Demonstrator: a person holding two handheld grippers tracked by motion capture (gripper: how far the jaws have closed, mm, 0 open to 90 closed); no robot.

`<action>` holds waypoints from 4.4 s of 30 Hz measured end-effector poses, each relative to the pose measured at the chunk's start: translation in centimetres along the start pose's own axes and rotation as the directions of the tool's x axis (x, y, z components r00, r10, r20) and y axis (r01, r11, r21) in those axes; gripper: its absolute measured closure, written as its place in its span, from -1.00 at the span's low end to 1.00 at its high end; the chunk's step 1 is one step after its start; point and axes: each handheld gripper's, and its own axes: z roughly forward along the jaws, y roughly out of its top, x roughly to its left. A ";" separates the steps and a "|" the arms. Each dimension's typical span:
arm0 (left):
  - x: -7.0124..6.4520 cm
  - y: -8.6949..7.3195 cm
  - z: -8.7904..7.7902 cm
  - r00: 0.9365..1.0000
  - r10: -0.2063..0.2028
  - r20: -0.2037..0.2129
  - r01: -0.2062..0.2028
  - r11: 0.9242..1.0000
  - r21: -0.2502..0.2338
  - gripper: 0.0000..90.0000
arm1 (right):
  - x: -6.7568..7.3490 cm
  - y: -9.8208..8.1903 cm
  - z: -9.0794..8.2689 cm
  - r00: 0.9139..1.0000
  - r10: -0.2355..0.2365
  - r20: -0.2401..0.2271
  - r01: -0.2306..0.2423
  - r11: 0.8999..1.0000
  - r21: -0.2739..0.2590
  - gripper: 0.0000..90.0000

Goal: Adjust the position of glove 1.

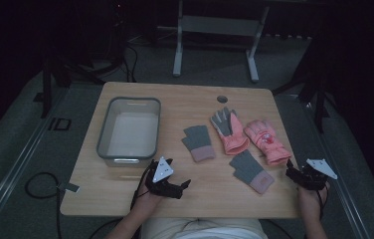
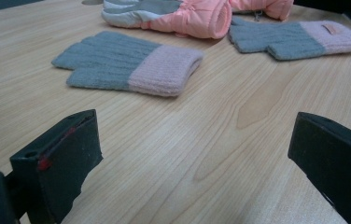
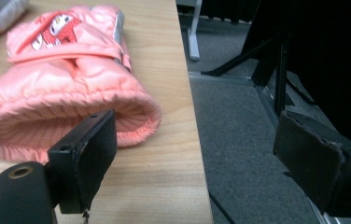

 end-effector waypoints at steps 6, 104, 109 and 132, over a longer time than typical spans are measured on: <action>-0.2 0.0 0.1 1.000 0.021 0.011 -0.021 1.000 0.012 -0.95 | 0.0 0.0 0.1 1.000 0.004 0.004 -0.004 1.000 0.006 -0.70; -0.9 0.0 0.0 0.995 0.095 0.013 -0.095 0.995 0.014 -0.95 | 22.6 15.5 4.9 0.757 -0.180 -0.628 0.291 0.954 0.076 -0.15; -0.9 0.0 0.0 0.995 0.099 0.015 -0.099 0.995 0.015 -0.95 | 24.9 14.3 6.2 0.737 -0.186 -0.650 0.336 0.935 0.113 -0.04; -0.8 0.0 0.0 0.996 0.085 0.014 -0.086 0.996 0.009 -0.95 | 28.8 11.6 10.7 0.706 -0.229 -0.670 0.500 0.832 0.242 0.39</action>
